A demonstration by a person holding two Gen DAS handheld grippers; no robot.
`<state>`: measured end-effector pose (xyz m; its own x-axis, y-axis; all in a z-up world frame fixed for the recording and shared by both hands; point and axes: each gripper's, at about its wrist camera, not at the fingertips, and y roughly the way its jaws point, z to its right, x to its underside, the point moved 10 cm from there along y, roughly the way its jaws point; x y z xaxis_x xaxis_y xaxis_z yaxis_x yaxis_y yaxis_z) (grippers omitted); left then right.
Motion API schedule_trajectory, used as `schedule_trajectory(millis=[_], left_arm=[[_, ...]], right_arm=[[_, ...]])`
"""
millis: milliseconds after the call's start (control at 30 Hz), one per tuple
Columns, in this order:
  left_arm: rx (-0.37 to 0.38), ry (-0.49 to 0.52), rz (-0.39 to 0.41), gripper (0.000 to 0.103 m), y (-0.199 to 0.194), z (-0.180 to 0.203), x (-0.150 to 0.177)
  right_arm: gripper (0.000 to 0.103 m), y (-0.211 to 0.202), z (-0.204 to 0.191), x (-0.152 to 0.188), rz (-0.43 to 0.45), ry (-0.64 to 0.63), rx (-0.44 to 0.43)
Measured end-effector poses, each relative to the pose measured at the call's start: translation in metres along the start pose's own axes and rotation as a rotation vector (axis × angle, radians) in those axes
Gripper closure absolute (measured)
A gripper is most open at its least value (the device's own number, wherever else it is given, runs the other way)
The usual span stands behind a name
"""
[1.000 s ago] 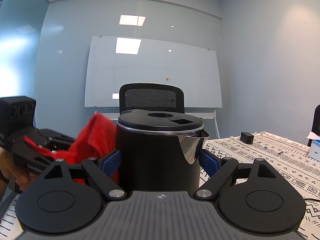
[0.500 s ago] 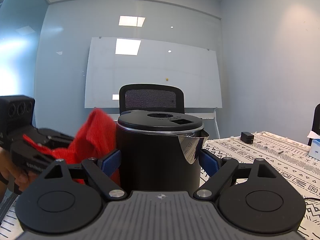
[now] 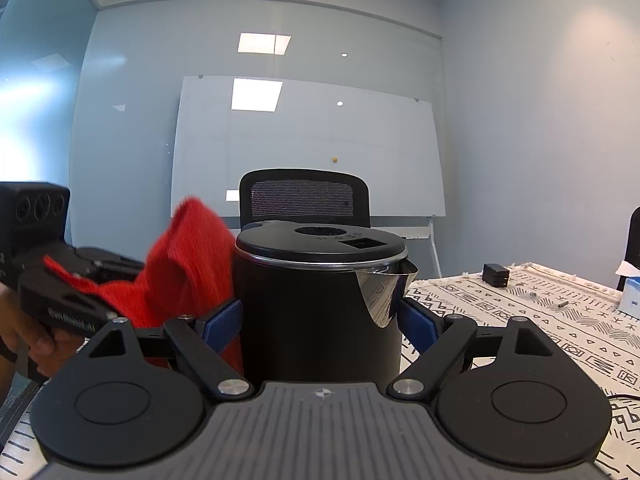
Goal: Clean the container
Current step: 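Rub the red towel up and down the kettle side with the left gripper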
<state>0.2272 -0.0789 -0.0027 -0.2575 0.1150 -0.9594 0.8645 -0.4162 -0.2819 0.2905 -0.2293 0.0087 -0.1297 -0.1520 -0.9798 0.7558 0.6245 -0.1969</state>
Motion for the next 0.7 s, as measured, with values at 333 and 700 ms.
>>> schedule_trajectory(millis=[333, 700], left_arm=[[0.003, -0.009, -0.048, 0.061, 0.007, 0.002, 0.015], [0.005, -0.012, -0.076, 0.061, 0.012, 0.002, 0.027]], right_arm=[[0.019, -0.006, 0.0, -0.007, -0.001, 0.0, 0.0], [0.019, -0.008, 0.0, -0.008, -0.001, 0.001, 0.0]])
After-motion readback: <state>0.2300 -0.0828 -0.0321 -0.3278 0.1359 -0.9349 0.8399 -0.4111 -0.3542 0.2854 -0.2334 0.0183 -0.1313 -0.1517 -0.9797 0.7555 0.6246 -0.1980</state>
